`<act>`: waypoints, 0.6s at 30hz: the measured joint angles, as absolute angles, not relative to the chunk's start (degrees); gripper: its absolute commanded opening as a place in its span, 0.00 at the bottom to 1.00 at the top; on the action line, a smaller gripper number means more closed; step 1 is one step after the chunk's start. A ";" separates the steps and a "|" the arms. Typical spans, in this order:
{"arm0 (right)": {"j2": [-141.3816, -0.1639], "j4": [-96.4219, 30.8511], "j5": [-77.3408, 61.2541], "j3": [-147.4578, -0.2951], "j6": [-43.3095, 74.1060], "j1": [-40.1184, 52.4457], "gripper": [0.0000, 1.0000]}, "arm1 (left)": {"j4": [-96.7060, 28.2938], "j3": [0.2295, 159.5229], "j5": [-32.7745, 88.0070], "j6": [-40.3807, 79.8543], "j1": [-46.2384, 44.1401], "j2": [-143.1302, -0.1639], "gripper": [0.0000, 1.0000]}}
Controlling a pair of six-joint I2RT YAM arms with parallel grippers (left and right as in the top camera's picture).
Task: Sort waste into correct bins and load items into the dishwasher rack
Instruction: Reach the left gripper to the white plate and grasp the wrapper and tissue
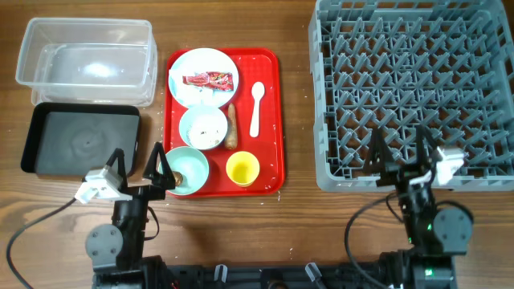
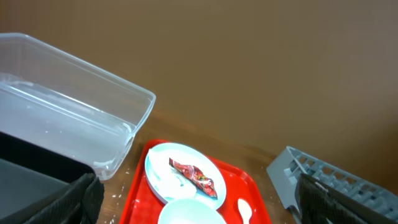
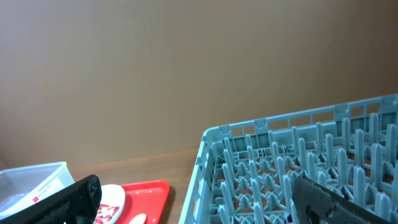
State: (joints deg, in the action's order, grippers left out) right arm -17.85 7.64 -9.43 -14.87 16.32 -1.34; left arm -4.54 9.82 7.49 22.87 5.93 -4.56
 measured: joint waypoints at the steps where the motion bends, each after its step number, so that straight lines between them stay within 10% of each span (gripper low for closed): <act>1: -21.56 6.74 -9.45 -18.04 16.12 -1.34 1.00 | -5.91 12.23 7.64 22.11 5.93 -6.98 1.00; 18: -67.31 -40.95 -7.88 -75.72 0.89 -1.34 1.00 | -50.48 78.65 6.20 7.68 -4.73 -77.87 1.00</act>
